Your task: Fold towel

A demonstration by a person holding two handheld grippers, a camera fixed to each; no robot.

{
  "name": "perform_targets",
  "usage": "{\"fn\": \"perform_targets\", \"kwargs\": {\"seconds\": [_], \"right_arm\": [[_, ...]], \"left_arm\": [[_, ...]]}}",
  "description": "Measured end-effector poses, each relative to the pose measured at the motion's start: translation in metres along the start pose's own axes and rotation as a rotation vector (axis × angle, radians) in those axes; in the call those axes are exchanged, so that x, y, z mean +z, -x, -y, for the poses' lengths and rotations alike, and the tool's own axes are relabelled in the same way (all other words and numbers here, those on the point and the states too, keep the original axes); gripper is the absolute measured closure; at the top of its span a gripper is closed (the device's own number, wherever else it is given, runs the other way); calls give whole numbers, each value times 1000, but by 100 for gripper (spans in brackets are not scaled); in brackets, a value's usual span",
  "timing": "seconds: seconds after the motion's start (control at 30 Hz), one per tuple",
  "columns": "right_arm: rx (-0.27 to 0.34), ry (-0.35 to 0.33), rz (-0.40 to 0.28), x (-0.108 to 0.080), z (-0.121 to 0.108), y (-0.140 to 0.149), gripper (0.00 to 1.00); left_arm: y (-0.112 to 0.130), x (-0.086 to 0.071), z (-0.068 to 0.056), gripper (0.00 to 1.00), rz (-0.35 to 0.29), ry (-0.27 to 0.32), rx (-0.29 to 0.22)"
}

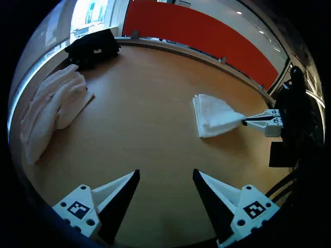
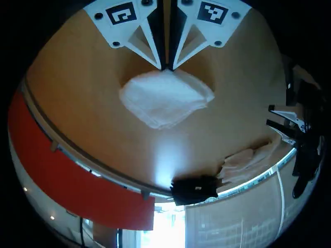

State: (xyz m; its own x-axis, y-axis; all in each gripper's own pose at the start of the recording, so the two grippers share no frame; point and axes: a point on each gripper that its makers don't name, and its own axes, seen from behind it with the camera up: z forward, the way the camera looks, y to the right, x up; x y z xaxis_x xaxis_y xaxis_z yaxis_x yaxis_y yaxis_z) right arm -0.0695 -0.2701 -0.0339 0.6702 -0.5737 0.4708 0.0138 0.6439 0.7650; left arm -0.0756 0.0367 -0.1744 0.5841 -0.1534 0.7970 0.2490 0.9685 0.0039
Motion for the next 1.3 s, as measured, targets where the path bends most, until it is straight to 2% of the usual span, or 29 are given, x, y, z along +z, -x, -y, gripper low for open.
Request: {"fn": "perform_targets", "kwargs": {"seconds": [0.3, 0.6, 0.87, 1.3], "right_arm": [[-41, 37, -113, -24, -15, -67, 96], [-67, 60, -185, -51, -25, -113, 96], [-54, 82, -204, -67, -39, -124, 96], [-30, 114, -209, -86, -71, -120, 96]], "left_arm": [[-13, -1, -6, 5, -21, 18, 23], [-23, -5, -8, 5, -34, 28, 34], [-28, -4, -11, 5, -40, 36, 40], [-32, 1, -17, 5, -35, 49, 56]]}}
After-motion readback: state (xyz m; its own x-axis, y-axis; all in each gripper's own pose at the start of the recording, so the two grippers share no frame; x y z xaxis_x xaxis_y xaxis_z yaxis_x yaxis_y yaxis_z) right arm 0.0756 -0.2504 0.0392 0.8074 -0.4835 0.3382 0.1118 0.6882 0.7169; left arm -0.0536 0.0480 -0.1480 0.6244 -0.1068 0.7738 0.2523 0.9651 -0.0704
